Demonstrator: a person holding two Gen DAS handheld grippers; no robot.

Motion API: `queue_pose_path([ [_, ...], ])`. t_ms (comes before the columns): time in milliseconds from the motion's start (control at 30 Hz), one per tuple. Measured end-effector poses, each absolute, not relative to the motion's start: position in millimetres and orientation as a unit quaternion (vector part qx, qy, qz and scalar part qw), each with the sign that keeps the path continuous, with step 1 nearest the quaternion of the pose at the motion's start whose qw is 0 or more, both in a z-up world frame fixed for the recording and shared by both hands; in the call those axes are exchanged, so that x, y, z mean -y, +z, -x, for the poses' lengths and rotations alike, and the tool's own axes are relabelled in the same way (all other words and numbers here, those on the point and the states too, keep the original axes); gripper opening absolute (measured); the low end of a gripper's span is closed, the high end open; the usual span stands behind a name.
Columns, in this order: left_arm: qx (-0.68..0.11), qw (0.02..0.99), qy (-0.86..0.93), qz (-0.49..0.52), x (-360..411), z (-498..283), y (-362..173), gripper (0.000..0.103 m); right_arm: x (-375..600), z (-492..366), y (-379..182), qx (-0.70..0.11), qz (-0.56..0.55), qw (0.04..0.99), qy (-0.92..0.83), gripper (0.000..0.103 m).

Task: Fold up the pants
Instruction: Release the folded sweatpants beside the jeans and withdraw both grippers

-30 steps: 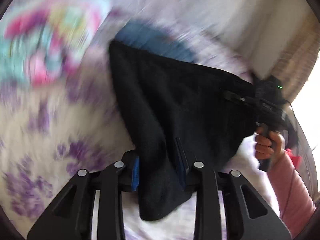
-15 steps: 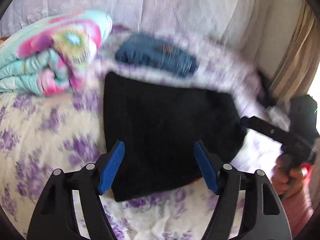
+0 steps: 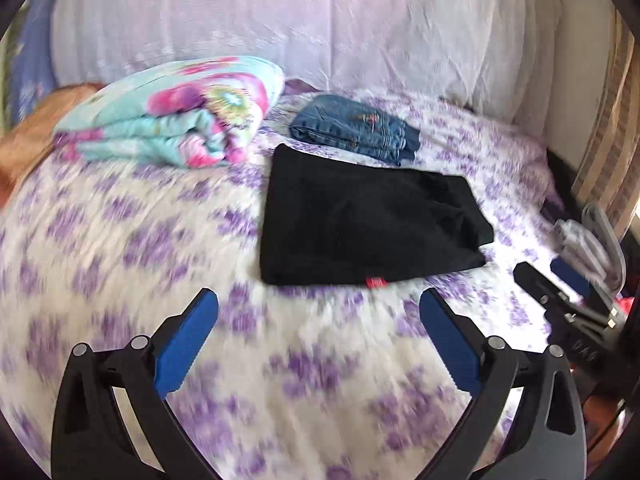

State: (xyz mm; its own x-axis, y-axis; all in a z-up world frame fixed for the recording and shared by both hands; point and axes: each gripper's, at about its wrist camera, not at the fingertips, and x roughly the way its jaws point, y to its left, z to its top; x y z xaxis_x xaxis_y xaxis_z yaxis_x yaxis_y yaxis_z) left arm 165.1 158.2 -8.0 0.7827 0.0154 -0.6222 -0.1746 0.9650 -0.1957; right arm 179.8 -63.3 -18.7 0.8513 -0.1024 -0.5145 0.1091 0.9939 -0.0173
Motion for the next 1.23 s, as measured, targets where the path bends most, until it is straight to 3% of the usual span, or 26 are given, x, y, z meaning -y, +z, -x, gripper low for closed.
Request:
queue_pose_path([
  [167,-0.356,0.921,0.055,0.147,-152,-165,-30,0.098,62,-158,-28,-0.275,0.006,0.960,-0.058,0.097],
  [333,-0.361,0.923,0.077,0.111,-148,-172,-36,0.098,55,-154,-31,-0.280,0.025,0.958,-0.050,0.097],
  [1233,-0.350,0.933,0.080,0.034,-126,-167,-32,0.098,57,-153,-33,-0.288,0.012,0.956,-0.048,0.097],
])
